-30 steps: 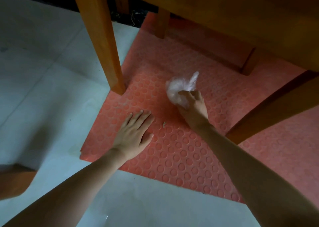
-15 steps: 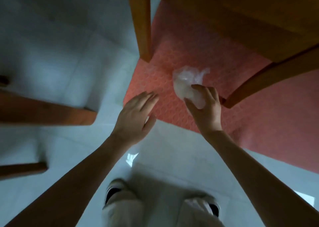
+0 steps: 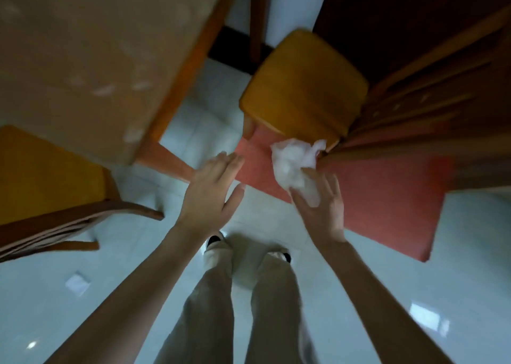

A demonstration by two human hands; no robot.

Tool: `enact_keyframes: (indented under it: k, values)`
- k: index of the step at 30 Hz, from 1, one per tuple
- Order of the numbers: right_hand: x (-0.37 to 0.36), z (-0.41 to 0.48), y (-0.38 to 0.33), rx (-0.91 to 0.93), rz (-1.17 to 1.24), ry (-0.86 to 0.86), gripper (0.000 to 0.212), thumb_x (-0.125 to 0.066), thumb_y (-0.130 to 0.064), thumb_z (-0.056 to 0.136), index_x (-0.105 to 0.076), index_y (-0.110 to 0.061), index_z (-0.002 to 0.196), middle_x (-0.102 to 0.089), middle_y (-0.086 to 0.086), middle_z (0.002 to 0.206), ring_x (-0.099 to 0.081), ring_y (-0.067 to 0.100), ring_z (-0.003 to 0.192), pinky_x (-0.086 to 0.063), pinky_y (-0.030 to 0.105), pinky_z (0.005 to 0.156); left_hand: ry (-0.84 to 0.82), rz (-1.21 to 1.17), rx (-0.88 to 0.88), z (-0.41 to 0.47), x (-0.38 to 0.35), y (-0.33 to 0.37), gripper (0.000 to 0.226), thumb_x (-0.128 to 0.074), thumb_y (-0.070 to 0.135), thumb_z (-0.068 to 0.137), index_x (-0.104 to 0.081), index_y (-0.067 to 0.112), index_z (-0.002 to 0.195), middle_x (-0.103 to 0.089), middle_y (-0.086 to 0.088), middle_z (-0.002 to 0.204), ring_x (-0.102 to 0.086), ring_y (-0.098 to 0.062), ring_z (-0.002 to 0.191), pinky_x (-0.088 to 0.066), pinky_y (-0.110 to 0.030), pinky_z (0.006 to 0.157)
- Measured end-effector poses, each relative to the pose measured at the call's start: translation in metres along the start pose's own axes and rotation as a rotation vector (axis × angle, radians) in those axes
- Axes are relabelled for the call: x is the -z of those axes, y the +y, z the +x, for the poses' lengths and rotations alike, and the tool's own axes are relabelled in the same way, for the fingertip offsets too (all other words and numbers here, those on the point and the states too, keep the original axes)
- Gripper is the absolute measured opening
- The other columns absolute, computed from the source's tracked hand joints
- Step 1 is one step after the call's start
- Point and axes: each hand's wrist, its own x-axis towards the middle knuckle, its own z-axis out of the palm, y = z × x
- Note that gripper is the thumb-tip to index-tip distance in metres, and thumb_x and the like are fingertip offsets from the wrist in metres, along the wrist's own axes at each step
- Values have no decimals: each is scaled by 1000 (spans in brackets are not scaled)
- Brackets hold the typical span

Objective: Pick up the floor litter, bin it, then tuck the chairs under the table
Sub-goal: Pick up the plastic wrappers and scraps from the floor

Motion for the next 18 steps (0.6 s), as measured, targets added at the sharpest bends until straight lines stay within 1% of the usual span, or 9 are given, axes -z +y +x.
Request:
enact_keyframes:
  k: [4,7,9,11,12,13,15,16,18]
  values:
    - [63,4,-78,49,75,56,38,-81,-14,81,-63,-5,114,-58,10,101,-53,11,90,-42,8,79,53,34,-6,-14,85,46,49,-39,35,97,-49,7,136,-54,-12,136,-46,-31,129,-38,-48,104]
    - [93,8,-115,156,139,78,42,-79,-19,82,-58,-16,119,-56,6,105,-56,16,92,-49,18,76,102,74,-20,-28,128,67,49,-40,36,97,-49,8,137,-53,-11,136,-46,-31,128,-36,-45,106]
    - [104,10,-126,196,179,56,44,-77,-24,81,-56,-22,120,-52,-2,107,-55,13,93,-49,18,75,131,113,-3,-43,148,76,49,-39,36,98,-48,11,139,-52,-9,137,-44,-30,131,-34,-42,108]
    - [109,12,-129,258,181,-44,39,-73,-28,84,-56,-23,119,-53,-4,108,-52,7,96,-45,12,81,159,151,56,-61,158,83,50,-37,39,98,-45,14,141,-50,-7,140,-39,-29,135,-32,-44,111]
    - [111,12,-129,317,122,-124,30,-66,-30,91,-55,-24,118,-56,-3,109,-52,6,100,-41,10,87,181,169,103,-71,160,87,51,-37,40,99,-45,15,142,-49,-6,142,-38,-28,136,-31,-45,112]
    - [111,11,-125,422,0,-217,18,-52,-30,100,-53,-27,118,-58,-2,111,-52,9,106,-36,13,95,206,184,160,-83,160,92,51,-37,40,99,-44,15,143,-49,-5,142,-37,-28,137,-30,-45,113]
    - [114,7,-123,563,-90,-379,29,-25,-30,108,-51,-32,119,-59,-5,119,-52,15,119,-29,22,105,264,192,290,-109,152,105,51,-39,40,98,-45,16,143,-49,-4,143,-37,-26,138,-27,-42,115]
    - [114,3,-123,549,-78,-437,31,-26,-35,108,-54,-35,121,-55,-11,124,-50,11,122,-30,22,105,291,192,361,-123,145,113,51,-40,40,98,-44,17,143,-48,-3,144,-37,-25,138,-24,-39,116]
    - [123,-6,-138,449,36,-511,25,-54,-37,99,-56,-38,124,-47,-20,123,-45,-6,117,-35,10,96,342,179,509,-154,130,133,52,-38,41,98,-44,17,144,-49,-2,143,-38,-25,137,-21,-34,116]
